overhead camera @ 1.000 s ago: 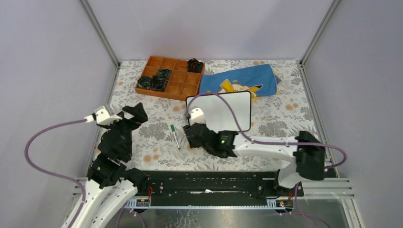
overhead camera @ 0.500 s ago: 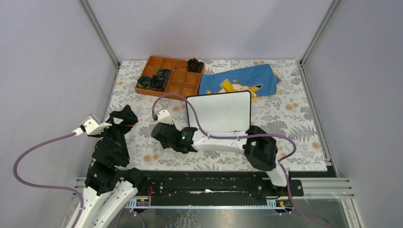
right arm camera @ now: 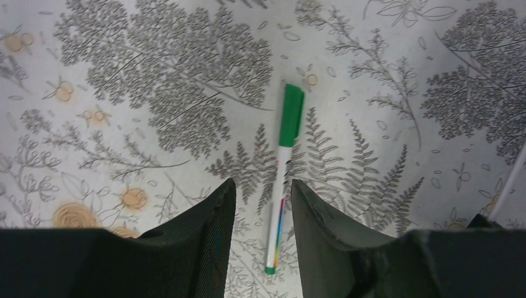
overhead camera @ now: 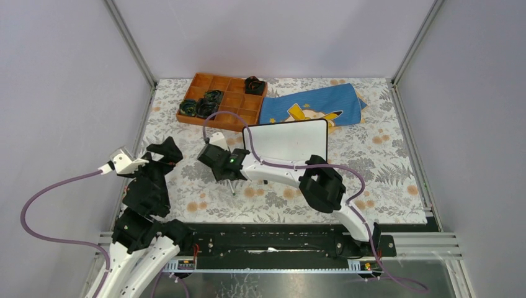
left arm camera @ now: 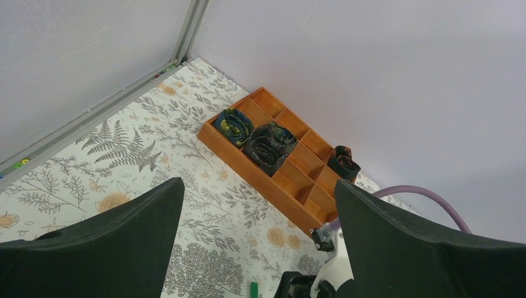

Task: Write a sentence on the whiteboard
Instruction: Open the whiteboard marker at the center of the board.

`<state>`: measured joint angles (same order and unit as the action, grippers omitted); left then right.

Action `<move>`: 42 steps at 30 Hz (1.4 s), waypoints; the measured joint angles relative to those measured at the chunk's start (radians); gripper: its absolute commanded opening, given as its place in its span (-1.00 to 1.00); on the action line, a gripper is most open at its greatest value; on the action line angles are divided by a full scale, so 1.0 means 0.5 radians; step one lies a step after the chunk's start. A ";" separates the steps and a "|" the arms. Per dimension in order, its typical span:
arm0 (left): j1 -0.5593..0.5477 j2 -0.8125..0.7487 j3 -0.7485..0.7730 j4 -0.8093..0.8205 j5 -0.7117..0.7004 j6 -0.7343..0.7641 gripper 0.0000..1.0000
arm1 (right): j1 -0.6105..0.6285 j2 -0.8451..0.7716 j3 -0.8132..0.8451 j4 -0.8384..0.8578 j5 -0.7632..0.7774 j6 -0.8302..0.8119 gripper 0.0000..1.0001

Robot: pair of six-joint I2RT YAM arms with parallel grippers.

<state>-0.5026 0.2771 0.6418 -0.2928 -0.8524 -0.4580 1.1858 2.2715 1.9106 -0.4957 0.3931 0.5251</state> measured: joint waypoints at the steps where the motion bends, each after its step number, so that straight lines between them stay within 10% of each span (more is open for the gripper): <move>1: 0.000 0.003 0.000 0.000 0.007 0.000 0.97 | -0.017 0.000 -0.004 -0.002 -0.006 0.001 -0.09; 34: 0.001 0.083 0.000 -0.003 0.121 -0.008 0.97 | -0.123 0.177 0.038 -0.124 -0.239 -0.060 -0.31; 42: 0.000 0.083 0.000 -0.003 0.122 -0.007 0.97 | -0.132 0.177 0.028 -0.124 -0.251 -0.069 -0.63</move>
<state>-0.5026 0.3187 0.6418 -0.2943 -0.7914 -0.4614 1.1198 2.3600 1.9247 -0.5575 0.2676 0.4904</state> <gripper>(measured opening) 0.986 0.240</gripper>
